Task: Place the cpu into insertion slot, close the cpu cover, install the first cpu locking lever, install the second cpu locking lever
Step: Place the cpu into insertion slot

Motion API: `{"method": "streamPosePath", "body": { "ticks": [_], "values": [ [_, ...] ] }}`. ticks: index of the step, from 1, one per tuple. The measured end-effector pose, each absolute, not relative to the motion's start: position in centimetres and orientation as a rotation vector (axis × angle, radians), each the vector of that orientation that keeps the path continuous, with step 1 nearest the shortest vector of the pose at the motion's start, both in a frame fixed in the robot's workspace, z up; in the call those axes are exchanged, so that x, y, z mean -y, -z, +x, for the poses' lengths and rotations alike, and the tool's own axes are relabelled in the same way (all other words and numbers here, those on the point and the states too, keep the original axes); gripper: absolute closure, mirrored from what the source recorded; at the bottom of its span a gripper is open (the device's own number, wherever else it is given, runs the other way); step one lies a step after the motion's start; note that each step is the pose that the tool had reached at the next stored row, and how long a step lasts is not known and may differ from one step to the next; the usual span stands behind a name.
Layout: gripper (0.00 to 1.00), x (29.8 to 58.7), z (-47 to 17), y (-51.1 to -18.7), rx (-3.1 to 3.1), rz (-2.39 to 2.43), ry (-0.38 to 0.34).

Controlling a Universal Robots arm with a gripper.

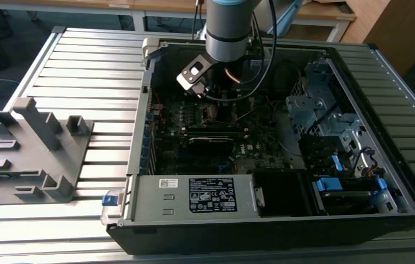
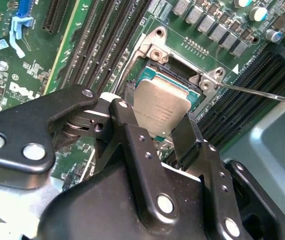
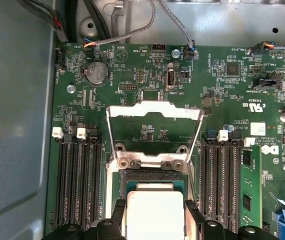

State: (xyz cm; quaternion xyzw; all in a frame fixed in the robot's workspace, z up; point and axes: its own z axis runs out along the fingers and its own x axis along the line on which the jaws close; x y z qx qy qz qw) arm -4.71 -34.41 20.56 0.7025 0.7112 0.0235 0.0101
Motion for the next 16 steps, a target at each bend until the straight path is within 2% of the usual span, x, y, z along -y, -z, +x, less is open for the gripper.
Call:
{"method": "streamPosePath", "body": {
  "ticks": [16],
  "values": [
    [0.46,34.08,-4.71,-20.05,-2.220,2.193,-0.073]
  ]
}}
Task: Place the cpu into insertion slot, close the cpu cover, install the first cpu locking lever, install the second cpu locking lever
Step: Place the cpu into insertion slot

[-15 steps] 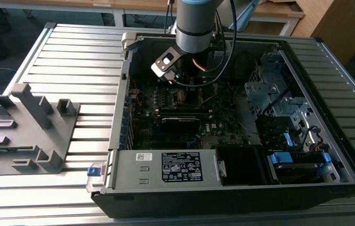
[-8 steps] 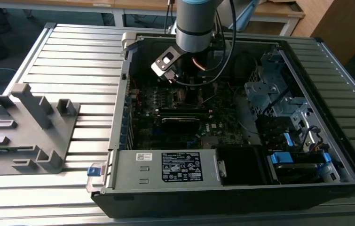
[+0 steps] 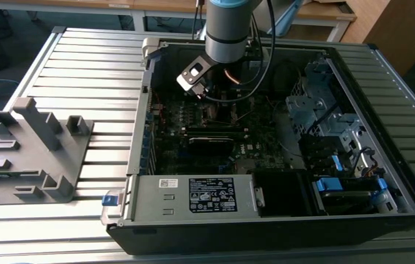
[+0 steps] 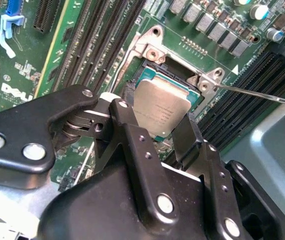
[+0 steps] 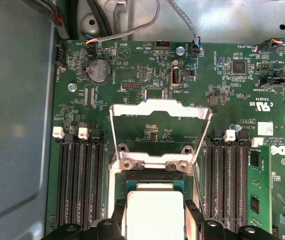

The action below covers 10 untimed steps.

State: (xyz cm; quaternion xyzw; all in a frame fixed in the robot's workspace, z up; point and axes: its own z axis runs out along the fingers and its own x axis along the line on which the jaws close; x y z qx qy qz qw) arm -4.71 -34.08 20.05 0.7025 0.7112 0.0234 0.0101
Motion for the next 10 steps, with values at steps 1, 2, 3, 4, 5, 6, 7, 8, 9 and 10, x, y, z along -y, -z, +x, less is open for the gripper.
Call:
{"method": "streamPosePath", "body": {
  "ticks": [1,2,3,4,5,6,7,8,9,10],
  "values": [
    [0.46,34.07,-4.71,-20.01,-2.220,2.193,-0.074],
    [0.46,34.07,-4.72,-19.98,-2.220,2.194,-0.075],
    [0.46,34.07,-4.72,-19.94,-2.221,2.194,-0.077],
    [0.46,34.07,-4.72,-19.91,-2.221,2.195,-0.079],
    [0.46,34.07,-4.71,-19.88,-2.222,2.195,-0.081],
    [0.46,34.07,-4.71,-19.86,-2.222,2.195,-0.083],
    [0.46,34.07,-4.71,-19.81,-2.222,2.195,-0.085],
    [0.46,34.08,-4.71,-19.77,-2.222,2.194,-0.087],
    [0.46,34.08,-4.71,-19.74,-2.221,2.194,-0.088],
    [0.46,34.07,-4.71,-19.69,-2.220,2.193,-0.089]
  ]
}}
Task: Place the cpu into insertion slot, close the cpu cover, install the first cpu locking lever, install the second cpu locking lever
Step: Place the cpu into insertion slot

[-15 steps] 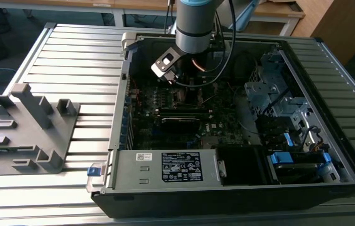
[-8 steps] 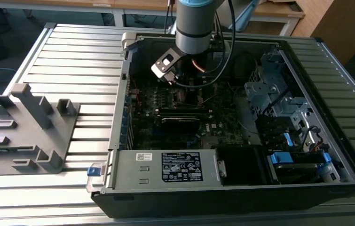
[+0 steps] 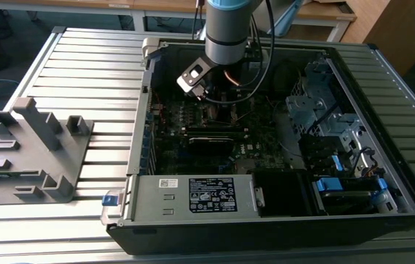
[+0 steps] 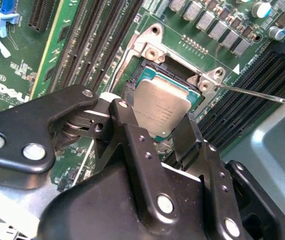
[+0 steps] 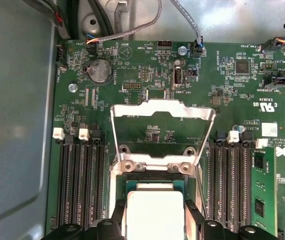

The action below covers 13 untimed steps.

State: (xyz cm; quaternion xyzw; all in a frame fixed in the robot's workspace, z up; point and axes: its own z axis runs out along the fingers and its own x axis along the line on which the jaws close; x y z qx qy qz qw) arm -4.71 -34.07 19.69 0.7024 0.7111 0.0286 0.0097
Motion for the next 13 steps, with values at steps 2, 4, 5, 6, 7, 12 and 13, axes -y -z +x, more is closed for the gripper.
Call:
{"method": "streamPosePath", "body": {
  "ticks": [2,4,5,6,7,12,13],
  "values": [
    [0.46,34.07,-4.71,-19.56,-2.219,2.192,-0.092],
    [0.46,34.08,-4.72,-19.52,-2.218,2.191,-0.093],
    [0.46,34.09,-4.73,-19.50,-2.218,2.192,-0.093],
    [0.46,34.10,-4.73,-19.48,-2.217,2.193,-0.094],
    [0.46,34.10,-4.74,-19.43,-2.210,2.200,-0.093],
    [0.46,34.10,-4.74,-19.41,-2.208,2.201,-0.093],
    [0.46,34.10,-4.74,-19.37,-2.208,2.201,-0.094]
  ]
}}
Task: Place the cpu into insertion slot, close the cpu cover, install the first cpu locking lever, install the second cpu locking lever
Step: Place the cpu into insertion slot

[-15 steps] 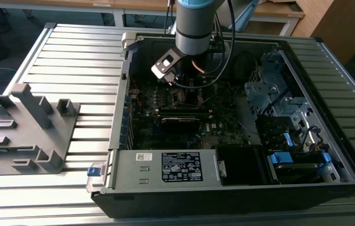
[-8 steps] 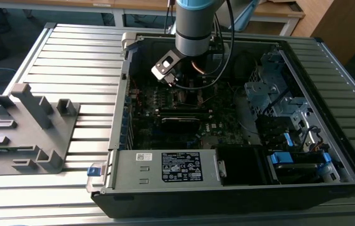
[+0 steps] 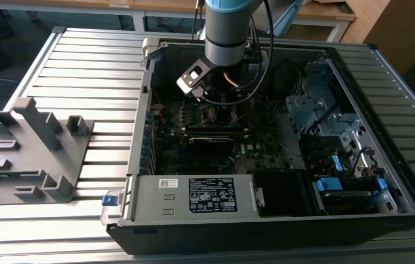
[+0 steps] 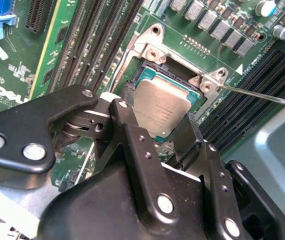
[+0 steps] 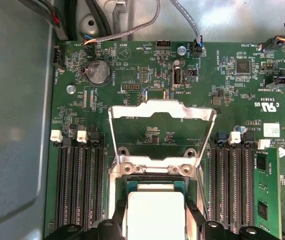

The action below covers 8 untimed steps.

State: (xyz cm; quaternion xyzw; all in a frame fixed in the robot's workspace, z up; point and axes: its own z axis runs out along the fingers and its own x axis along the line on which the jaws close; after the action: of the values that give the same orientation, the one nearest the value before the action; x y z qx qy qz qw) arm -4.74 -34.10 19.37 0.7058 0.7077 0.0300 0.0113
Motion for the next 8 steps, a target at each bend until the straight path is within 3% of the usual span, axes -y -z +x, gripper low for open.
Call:
{"method": "streamPosePath", "body": {
  "ticks": [8],
  "values": [
    [0.46,34.10,-4.74,-19.26,-2.207,2.201,-0.093]
  ]
}}
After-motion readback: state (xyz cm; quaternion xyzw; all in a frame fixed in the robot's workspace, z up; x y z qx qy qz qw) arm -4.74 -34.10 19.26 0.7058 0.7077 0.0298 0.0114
